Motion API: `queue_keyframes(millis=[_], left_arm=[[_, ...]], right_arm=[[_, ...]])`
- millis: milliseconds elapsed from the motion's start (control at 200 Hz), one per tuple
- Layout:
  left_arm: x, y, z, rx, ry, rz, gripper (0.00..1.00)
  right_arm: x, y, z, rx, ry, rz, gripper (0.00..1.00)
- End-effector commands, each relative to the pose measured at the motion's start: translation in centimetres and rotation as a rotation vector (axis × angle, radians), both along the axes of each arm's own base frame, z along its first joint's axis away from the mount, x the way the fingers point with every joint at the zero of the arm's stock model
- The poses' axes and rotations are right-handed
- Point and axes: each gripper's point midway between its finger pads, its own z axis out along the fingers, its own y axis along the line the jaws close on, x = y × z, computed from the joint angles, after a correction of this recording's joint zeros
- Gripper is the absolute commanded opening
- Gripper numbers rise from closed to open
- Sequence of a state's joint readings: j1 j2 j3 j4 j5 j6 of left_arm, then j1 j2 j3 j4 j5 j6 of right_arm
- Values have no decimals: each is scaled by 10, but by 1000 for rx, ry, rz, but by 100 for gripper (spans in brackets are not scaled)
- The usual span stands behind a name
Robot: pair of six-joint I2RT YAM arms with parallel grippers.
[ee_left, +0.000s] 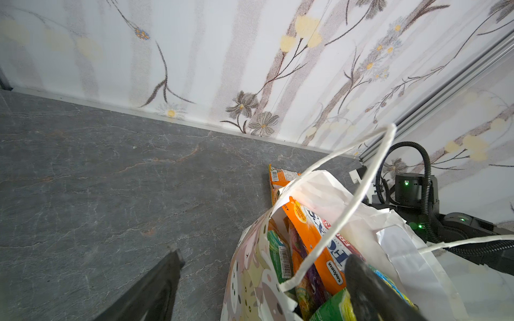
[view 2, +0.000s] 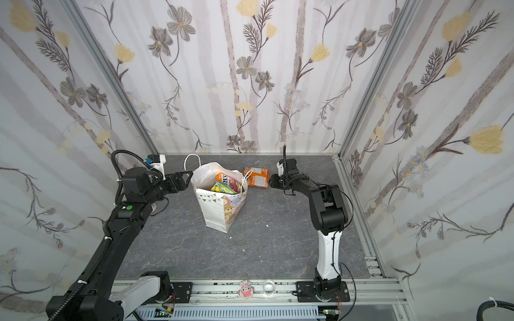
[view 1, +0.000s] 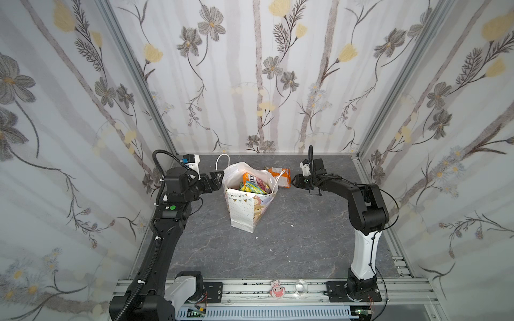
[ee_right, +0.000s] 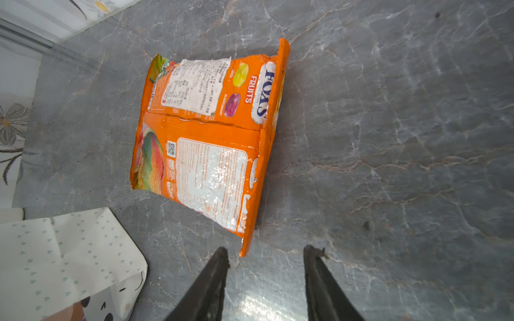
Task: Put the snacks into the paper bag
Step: 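Lower the right gripper onto the orange Fox's Fruits pack and close, then lift the orange pack upright with the right gripper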
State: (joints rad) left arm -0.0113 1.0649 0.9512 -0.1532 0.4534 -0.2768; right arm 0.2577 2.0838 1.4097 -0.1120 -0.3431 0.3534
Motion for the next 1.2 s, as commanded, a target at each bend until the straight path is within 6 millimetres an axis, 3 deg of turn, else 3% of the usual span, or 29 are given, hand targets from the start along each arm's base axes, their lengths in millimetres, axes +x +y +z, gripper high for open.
queue_keyframes(millis=[0,405,814,999,1199], left_arm=[[4,-1,6,-11,-26,-5,92],[4,0,5,-10,-18,-3,92],[5,2,4,-10,-15,4,92],[4,2,4,-7,-18,4,92],[1,4,9,-1,-35,11,93]], right_arm=[[2,8,-4,12,3,37,45],[24,17,-20,22,16,40,37],[24,19,-34,52,43,41,20],[24,16,-29,68,30,31,0],[23,8,0,141,-29,2,0]])
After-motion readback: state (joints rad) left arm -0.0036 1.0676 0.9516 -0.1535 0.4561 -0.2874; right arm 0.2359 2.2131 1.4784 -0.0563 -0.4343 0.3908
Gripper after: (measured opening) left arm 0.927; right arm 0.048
